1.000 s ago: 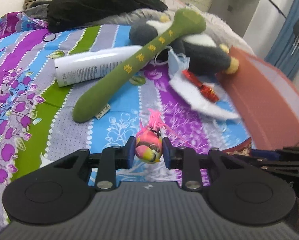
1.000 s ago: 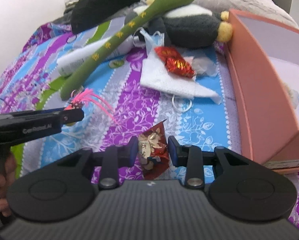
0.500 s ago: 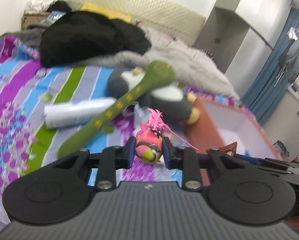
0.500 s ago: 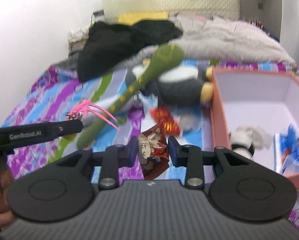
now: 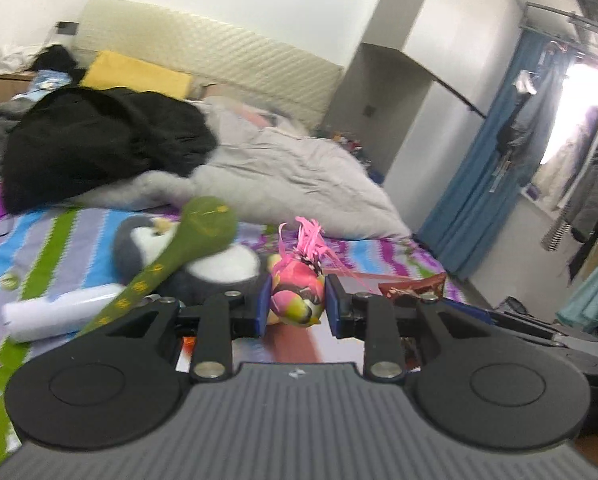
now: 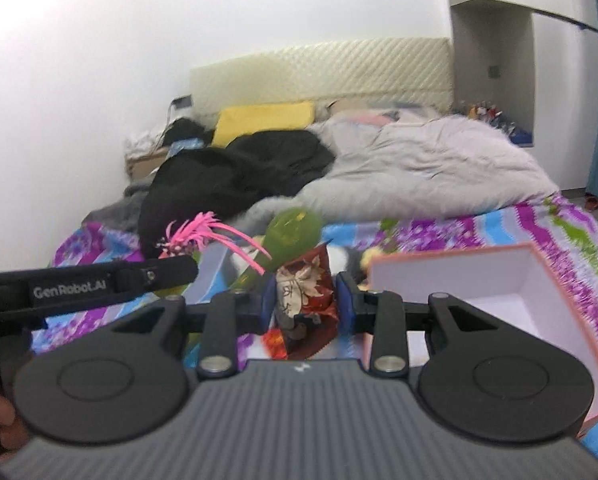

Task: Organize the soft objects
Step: 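Carry the pink toy and snack packet into the pink box and open both grippers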

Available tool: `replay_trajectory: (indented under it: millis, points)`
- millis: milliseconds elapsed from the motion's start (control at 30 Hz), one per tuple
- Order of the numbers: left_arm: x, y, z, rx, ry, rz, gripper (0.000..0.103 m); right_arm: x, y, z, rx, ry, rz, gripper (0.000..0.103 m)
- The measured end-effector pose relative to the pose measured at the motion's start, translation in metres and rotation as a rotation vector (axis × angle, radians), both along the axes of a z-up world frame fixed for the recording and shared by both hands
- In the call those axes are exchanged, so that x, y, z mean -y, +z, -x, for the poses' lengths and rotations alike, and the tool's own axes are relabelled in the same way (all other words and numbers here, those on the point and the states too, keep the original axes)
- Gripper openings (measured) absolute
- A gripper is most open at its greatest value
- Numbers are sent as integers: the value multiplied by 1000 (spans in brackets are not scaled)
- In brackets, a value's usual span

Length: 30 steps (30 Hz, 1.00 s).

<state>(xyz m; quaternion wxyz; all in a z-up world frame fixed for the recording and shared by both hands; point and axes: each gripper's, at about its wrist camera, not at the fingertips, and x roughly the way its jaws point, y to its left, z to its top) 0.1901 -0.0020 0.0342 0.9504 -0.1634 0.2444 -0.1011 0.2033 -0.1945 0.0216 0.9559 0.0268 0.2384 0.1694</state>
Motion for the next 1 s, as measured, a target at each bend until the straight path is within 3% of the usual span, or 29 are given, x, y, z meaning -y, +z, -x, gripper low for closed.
replay_trajectory:
  millis: [200, 333, 567, 1000]
  points:
    - [53, 0, -38, -22, -95, -12, 33, 44, 5, -17, 18, -98, -6, 36]
    - [85, -14, -61, -71, -152, -43, 33, 75, -9, -33, -29, -180, -10, 36]
    - [121, -58, -99, -187, -240, -62, 33, 119, -55, -53, -151, -297, -35, 36]
    - [163, -151, -146, -433, -338, -154, 33, 144, -134, -78, -395, -367, -30, 37]
